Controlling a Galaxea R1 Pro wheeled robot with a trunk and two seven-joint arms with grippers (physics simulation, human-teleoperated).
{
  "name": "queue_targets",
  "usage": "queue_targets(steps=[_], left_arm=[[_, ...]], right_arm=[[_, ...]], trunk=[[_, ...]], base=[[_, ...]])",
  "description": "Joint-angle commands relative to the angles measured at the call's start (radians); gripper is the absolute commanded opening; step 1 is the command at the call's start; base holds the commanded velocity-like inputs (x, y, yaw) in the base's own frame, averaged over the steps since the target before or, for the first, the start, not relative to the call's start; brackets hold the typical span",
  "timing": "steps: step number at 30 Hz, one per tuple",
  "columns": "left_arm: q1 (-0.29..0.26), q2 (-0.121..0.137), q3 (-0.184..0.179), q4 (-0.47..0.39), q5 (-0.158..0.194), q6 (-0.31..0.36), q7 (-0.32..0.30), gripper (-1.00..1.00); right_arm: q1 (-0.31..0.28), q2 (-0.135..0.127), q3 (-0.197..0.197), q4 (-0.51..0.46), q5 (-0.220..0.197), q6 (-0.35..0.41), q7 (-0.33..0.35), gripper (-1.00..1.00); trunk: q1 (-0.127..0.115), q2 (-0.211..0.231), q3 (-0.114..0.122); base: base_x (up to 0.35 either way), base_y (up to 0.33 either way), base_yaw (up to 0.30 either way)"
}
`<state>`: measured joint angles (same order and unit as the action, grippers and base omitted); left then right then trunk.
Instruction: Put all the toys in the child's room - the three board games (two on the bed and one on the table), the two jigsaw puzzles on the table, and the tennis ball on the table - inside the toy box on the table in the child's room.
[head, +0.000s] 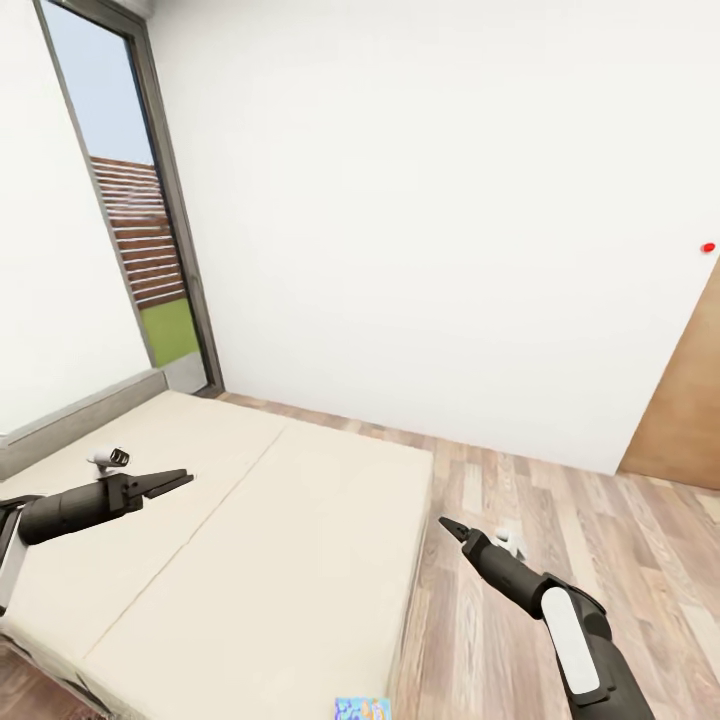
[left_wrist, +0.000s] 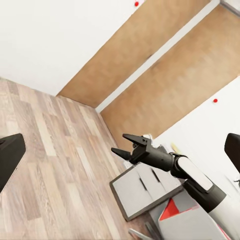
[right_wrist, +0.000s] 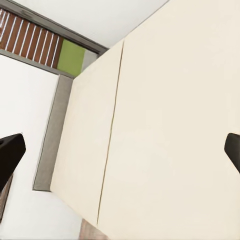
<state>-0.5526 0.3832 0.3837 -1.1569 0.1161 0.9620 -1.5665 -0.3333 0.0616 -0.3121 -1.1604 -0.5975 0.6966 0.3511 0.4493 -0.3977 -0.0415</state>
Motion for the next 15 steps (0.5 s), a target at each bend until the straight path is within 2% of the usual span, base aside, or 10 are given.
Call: queue_targets(steps=[1, 15], left_arm=[[-0.001, 0.0, 0.0, 0.0, -0.001, 0.011, -0.004, 1.0], [-0.001, -0.001, -0.001, 0.0, -0.001, 0.011, -0.004, 1.0]], right_arm=[[-0.001, 0.001, -0.004, -0.001, -0.001, 0.008, 0.003, 1.0], [-0.001, 0.0, -0.004, -0.001, -0.001, 0.008, 0.003, 1.0]], trunk=[[0.001, -0.002, -0.002], [0.001, -0.002, 0.006]], base=[[0.0, -0.001, 0.277], [0.0, -0.069, 0.277]])
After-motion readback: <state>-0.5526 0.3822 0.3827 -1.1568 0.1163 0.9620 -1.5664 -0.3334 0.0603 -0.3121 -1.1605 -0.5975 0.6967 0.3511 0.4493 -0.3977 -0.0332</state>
